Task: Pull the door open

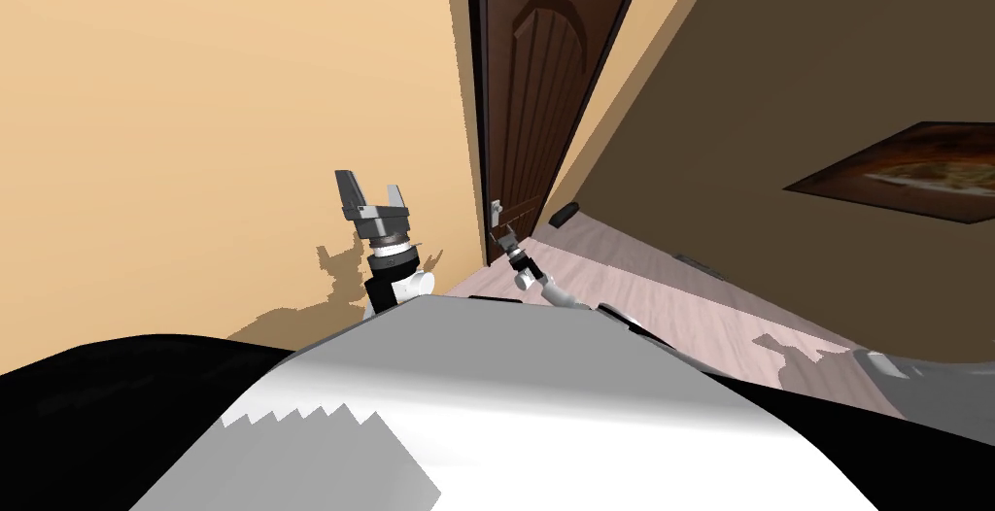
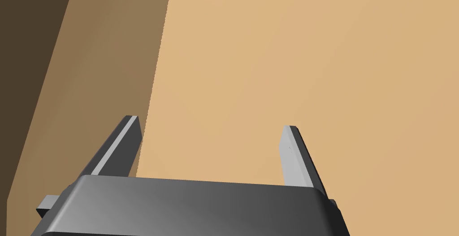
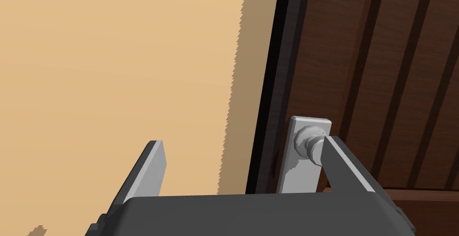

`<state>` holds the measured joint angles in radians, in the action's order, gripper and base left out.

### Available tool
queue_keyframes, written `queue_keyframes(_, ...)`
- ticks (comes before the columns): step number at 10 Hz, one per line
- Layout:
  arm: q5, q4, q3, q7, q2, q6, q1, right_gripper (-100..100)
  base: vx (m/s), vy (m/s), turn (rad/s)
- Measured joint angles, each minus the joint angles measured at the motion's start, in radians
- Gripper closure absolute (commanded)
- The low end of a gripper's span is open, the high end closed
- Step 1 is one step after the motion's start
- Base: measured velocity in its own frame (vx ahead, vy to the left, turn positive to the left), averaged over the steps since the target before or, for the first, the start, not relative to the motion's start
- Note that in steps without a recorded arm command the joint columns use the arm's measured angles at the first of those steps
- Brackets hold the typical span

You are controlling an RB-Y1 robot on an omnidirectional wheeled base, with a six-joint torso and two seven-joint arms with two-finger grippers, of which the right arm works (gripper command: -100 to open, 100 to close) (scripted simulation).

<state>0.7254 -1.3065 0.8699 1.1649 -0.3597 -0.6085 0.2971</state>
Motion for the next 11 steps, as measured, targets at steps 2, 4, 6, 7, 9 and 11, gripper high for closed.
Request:
queue_keyframes(2,0.024,0.025,0.029,0.036,-0.015,0.005,0.026,-100,0.090,-0.053,0.040)
queue_keyframes(4,0.046,0.060,0.061,0.076,-0.026,0.003,0.054,-100,0.082,-0.055,0.034)
queue_keyframes(6,0.068,0.095,0.091,0.109,-0.032,0.004,0.082,-100,0.079,-0.048,0.038)
queue_keyframes(7,0.077,0.113,0.105,0.128,-0.037,0.003,0.097,-100,0.104,-0.035,0.046)
queue_keyframes(9,0.107,0.137,0.139,0.168,-0.056,0.009,0.125,-100,0.100,-0.063,0.039)
queue_keyframes(11,0.126,0.168,0.165,0.199,-0.061,0.010,0.149,-100,0.067,-0.044,0.024)
